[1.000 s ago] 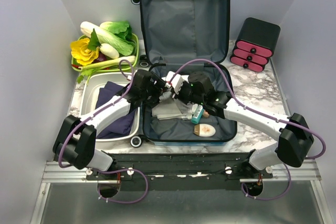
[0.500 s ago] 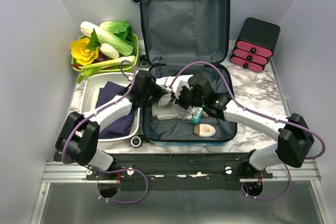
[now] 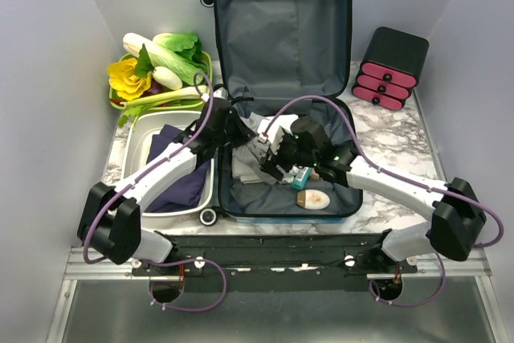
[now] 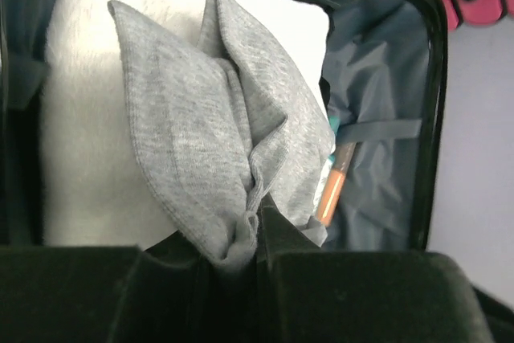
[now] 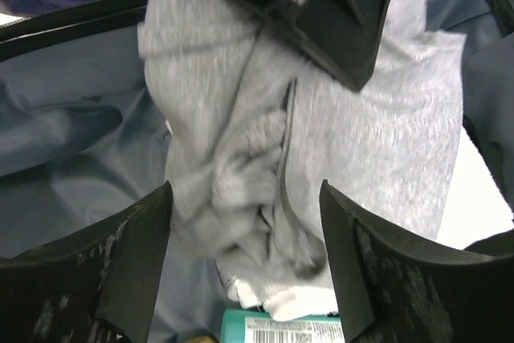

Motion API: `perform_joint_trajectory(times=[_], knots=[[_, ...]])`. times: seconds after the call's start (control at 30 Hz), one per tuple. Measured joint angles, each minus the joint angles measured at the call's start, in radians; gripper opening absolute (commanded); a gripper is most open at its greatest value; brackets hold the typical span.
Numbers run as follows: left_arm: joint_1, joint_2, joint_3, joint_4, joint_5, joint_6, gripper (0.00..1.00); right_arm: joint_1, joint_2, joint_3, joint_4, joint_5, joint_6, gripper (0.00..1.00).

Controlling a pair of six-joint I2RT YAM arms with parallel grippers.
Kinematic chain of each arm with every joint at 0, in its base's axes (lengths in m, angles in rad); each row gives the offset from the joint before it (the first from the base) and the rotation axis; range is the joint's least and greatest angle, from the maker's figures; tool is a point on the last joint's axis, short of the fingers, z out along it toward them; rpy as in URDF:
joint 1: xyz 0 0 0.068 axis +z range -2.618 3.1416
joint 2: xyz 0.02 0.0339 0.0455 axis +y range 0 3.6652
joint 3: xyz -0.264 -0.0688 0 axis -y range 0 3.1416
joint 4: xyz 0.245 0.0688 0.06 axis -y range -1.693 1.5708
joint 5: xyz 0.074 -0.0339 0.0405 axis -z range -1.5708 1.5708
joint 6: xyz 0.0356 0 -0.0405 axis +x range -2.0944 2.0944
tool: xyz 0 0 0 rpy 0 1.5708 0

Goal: Open, take out, and arrange the luggage

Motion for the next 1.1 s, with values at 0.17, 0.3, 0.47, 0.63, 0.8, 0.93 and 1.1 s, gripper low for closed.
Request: perform_joint_trajectory(times=[0.17,0.3,0.47,0.63,0.8,0.93,1.1], knots=[[0.000,-0.082,0.039,-0.062,0.010,0.307,0.00,0.000,-0.135,-0.039,-0.019,0.001,0.064,1.00],[0.000,-0.177,0.039,-0.146,-0.020,0.490,0.00,0.002,-0.278,-0.058,-0.019,0.048,0.136,1.00],[0.000,-0.289,0.000,-0.232,-0.150,0.528,0.00,0.002,-0.396,-0.082,-0.012,0.175,0.196,1.00],[0.002,-0.389,-0.040,-0.344,-0.351,0.476,0.00,0.002,-0.442,-0.124,-0.013,0.288,0.215,1.00],[0.036,-0.528,-0.173,-0.329,-0.533,0.457,0.00,0.002,-0.455,-0.152,-0.005,0.330,0.213,1.00],[0.099,-0.583,-0.267,-0.305,-0.612,0.435,0.00,0.002,-0.455,-0.159,0.003,0.354,0.213,1.00],[0.235,-0.637,-0.319,-0.291,-0.648,0.380,0.00,0.002,-0.448,-0.159,0.010,0.370,0.214,1.00]])
